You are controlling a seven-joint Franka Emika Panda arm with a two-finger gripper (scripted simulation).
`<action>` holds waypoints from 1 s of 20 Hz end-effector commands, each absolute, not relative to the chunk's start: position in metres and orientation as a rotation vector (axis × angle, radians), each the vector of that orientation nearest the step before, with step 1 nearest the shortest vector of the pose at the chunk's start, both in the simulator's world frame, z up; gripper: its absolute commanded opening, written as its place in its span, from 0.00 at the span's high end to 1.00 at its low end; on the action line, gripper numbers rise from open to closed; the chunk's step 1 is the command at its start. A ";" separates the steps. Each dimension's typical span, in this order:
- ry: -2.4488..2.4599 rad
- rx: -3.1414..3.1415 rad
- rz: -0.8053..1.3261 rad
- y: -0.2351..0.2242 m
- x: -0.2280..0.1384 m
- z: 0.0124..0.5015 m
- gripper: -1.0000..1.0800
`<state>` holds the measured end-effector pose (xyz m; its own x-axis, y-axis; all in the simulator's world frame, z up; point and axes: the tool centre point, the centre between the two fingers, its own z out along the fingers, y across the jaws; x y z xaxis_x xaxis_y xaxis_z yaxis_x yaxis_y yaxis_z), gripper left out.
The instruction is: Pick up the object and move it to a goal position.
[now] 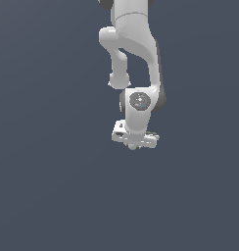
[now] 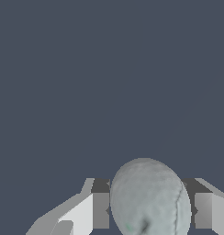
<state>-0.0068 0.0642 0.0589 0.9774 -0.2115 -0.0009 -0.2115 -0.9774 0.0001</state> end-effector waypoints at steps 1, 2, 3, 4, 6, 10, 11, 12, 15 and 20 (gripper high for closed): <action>0.336 -3.123 -0.001 0.047 -0.001 0.078 1.00; 0.336 -3.123 0.000 0.040 0.002 0.086 1.00; 0.336 -3.123 0.000 0.032 0.005 0.095 1.00; 0.336 -3.123 0.000 0.024 0.007 0.103 1.00; 0.336 -3.123 0.000 0.009 0.013 0.120 1.00; 0.336 -3.123 0.000 -0.015 0.023 0.147 1.00; 0.336 -3.123 0.000 -0.019 0.025 0.152 1.00; 0.336 -3.123 0.000 -0.023 0.026 0.157 1.00; 0.336 -3.123 0.000 -0.033 0.031 0.167 1.00; 0.336 -3.124 0.000 -0.038 0.034 0.173 1.00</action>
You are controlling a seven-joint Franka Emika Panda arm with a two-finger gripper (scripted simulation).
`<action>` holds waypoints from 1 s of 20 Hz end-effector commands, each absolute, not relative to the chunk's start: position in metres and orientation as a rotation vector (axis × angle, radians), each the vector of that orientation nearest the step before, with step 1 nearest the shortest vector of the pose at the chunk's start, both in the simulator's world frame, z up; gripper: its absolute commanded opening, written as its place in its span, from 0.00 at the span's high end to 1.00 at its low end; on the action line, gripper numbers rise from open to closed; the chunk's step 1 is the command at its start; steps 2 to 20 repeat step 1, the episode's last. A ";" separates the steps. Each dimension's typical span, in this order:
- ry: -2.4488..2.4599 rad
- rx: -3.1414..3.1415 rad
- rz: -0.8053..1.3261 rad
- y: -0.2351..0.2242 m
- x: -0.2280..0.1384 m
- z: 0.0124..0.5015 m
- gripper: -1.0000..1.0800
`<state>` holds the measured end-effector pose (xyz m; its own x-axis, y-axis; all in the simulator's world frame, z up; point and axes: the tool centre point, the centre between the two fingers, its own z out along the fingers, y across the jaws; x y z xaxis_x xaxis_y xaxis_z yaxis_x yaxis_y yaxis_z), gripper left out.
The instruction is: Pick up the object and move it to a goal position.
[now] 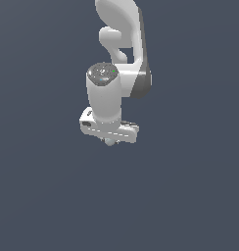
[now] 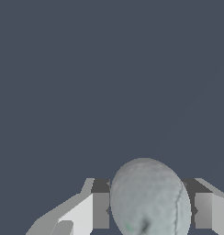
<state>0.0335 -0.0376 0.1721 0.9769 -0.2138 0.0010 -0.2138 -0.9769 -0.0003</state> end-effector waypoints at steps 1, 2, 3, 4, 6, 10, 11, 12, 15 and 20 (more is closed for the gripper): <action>0.336 -3.124 0.000 -0.038 0.035 0.173 1.00; 0.336 -3.124 0.000 -0.038 0.035 0.173 1.00; 0.336 -3.124 0.000 -0.038 0.035 0.173 1.00; 0.336 -3.124 0.000 -0.038 0.035 0.173 1.00; 0.336 -3.124 0.000 -0.038 0.035 0.173 1.00; 0.336 -3.124 0.000 -0.038 0.035 0.173 1.00; 0.336 -3.124 0.000 -0.038 0.035 0.173 1.00; 0.336 -3.124 0.000 -0.038 0.035 0.173 1.00; 0.336 -3.124 0.000 -0.038 0.035 0.173 1.00; 0.336 -3.124 0.000 -0.038 0.035 0.173 1.00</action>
